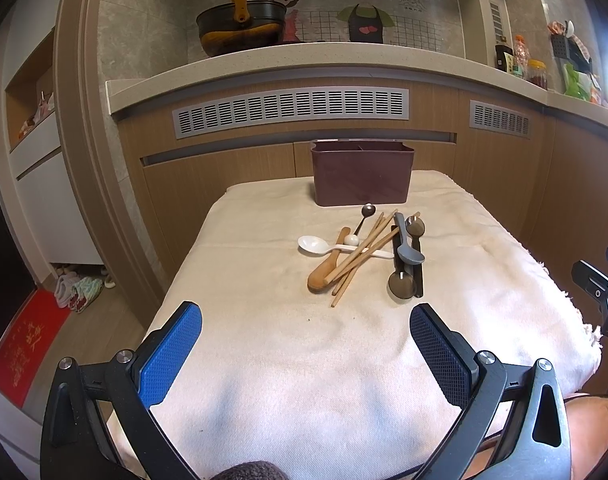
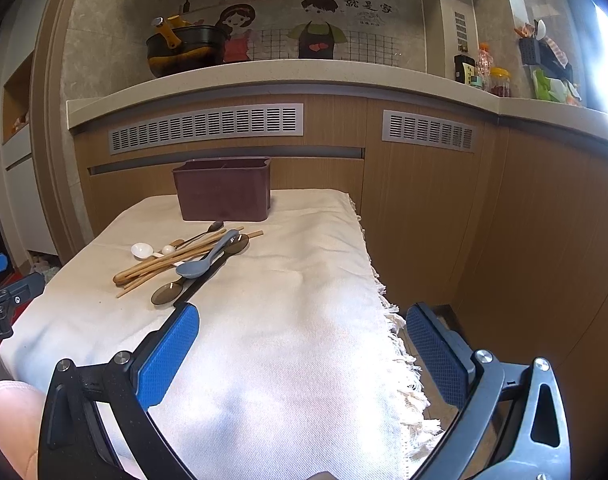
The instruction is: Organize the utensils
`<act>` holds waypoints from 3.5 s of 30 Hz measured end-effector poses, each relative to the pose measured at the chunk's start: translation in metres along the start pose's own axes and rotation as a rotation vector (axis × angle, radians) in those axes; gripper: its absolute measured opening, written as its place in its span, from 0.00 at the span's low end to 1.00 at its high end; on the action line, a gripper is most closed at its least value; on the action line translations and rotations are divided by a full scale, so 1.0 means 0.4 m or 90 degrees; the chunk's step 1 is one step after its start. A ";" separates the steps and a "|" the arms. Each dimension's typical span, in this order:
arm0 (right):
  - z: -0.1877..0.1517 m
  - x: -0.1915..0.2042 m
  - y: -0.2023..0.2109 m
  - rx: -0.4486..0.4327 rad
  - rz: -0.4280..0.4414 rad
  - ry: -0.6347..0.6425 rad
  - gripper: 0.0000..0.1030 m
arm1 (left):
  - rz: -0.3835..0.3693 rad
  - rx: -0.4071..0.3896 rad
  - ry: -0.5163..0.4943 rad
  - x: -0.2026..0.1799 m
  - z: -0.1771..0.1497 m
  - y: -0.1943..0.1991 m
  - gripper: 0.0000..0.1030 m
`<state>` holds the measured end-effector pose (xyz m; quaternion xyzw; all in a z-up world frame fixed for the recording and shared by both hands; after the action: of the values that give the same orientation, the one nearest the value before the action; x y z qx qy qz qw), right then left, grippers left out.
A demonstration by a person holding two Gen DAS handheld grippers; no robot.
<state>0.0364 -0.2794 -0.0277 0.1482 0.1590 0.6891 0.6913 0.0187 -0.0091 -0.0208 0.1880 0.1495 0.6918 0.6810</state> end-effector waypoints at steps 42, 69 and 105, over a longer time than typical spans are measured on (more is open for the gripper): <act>0.149 0.219 -0.514 0.219 0.158 0.071 0.52 | -0.019 0.051 0.023 0.099 0.253 -0.423 1.00; 0.120 0.246 -0.600 0.295 0.187 0.050 0.08 | -0.017 0.093 0.010 0.082 0.164 -0.473 1.00; 0.068 0.080 -0.509 0.260 0.157 -0.013 0.30 | -0.169 0.237 -0.049 -0.151 0.148 -0.642 0.22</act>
<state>0.2325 -0.2482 -0.0900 0.3101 0.2684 0.7206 0.5590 0.2738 -0.0652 -0.0906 0.3149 0.2719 0.5492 0.7248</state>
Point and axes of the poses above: each gripper's, at about its wrist camera, not at the fingertips, and y roughly against the way its jaws point, x to its left, z to its top, the point moved 2 cm from there along -y, roughly the way its jaws point, and after that the axes turned 3 degrees about -x, right-handed, at the moved point
